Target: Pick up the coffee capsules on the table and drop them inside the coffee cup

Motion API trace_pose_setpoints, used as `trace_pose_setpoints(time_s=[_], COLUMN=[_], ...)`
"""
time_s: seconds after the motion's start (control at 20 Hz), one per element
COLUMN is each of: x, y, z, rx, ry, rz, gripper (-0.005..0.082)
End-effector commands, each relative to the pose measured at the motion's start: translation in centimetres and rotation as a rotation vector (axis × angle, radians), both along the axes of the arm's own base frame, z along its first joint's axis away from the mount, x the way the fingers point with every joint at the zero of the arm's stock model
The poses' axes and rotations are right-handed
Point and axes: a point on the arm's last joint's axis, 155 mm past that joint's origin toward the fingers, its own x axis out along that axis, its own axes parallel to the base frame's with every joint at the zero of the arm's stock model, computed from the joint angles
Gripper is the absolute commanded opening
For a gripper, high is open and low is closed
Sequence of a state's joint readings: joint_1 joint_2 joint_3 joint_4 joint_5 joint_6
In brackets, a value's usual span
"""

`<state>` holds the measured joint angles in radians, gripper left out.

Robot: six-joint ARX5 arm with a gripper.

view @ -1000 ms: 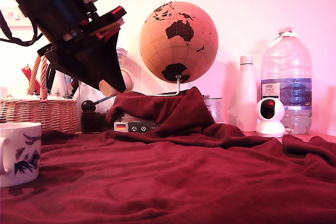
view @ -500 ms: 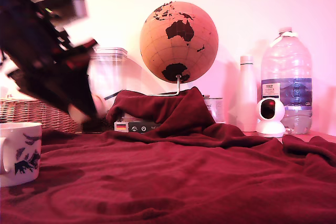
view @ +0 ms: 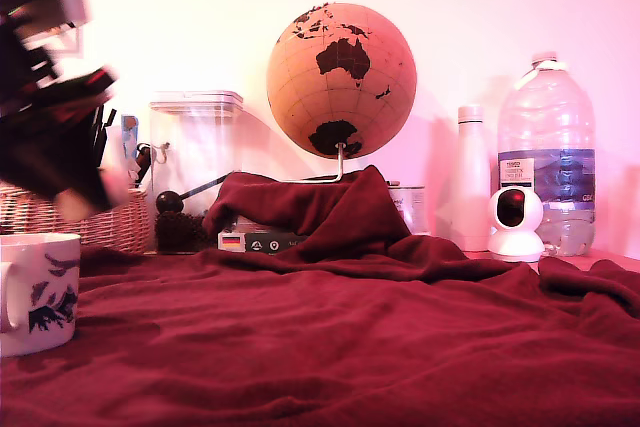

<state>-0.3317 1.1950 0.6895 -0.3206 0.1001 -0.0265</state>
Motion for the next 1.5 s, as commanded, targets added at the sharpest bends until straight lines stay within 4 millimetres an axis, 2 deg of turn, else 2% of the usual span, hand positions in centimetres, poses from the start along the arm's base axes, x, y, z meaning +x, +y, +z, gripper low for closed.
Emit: trace_pose_setpoints(time_s=[0.0, 0.2, 0.5, 0.8, 1.05, 1.45], x=[-0.4, -0.7, -0.7, -0.8, -0.4, -1.4], y=[0.9, 2.8, 4.6, 4.6, 4.5, 4.3], z=[-0.3, -0.8, -1.3, -1.3, -0.2, 0.9], rx=[-0.006, -0.012, 0.0, 0.001, -0.011, -0.024], ry=[-0.003, 0.015, 0.041, 0.045, 0.045, 0.127], rz=[0.026, 0.097, 0.159, 0.16, 0.172, 0.175], gripper=[0.0162, 0.0162, 0.0162, 0.0162, 0.0162, 0.0162])
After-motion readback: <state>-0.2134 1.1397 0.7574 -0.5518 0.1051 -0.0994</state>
